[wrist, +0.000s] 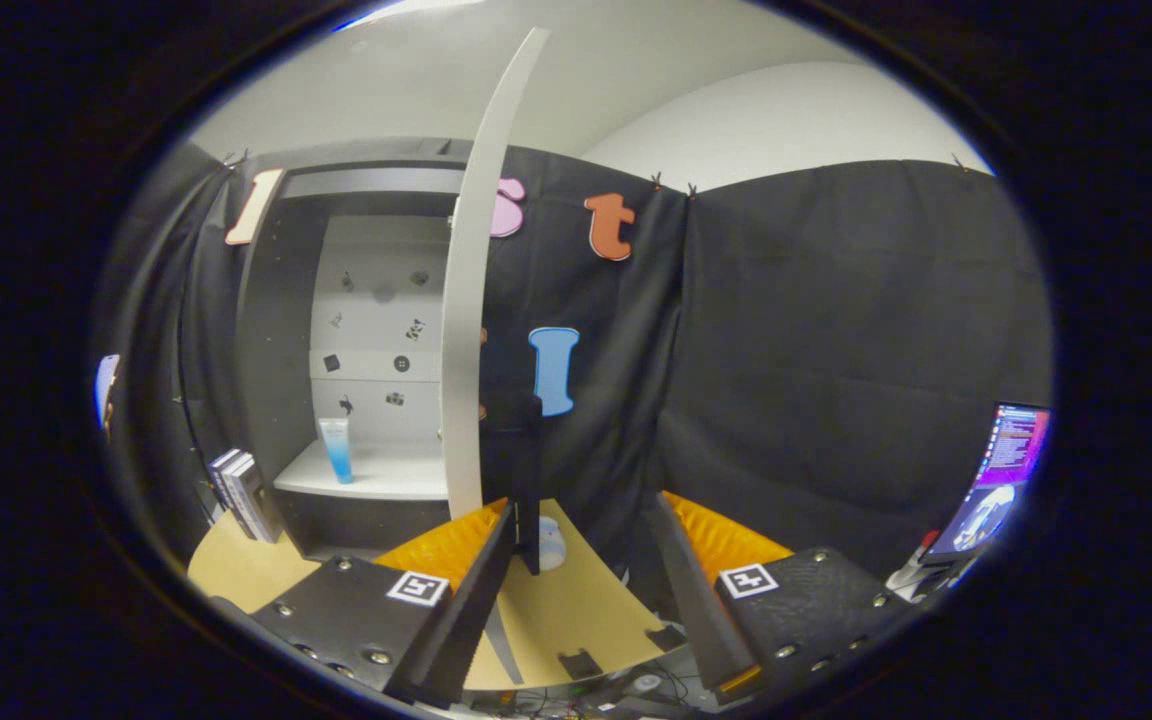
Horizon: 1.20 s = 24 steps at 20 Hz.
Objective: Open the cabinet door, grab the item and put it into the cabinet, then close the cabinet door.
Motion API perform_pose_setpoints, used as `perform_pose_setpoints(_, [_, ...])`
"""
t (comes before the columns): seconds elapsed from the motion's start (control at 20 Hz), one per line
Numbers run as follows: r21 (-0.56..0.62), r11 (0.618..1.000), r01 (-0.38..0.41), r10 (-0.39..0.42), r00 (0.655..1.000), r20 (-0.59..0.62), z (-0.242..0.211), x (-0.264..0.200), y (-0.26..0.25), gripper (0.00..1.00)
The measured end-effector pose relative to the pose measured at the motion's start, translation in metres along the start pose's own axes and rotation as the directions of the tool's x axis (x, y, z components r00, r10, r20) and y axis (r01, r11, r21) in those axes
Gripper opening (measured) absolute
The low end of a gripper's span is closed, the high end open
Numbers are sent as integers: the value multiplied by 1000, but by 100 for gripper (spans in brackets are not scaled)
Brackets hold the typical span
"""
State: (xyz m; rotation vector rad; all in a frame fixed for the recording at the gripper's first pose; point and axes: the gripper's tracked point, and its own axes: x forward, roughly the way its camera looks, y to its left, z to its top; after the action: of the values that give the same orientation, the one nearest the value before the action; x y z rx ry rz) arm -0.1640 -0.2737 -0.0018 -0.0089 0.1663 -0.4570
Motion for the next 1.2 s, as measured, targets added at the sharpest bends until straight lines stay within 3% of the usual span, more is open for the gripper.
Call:
perform_pose_setpoints(0.5, [46,975,-217,217,976,6,1,-17,75,83])
perform_pose_setpoints(0.8, [69,915,-397,397,918,9,4,-19,141,83])
perform_pose_setpoints(1.2, [87,847,-525,525,851,24,10,-1,170,83])
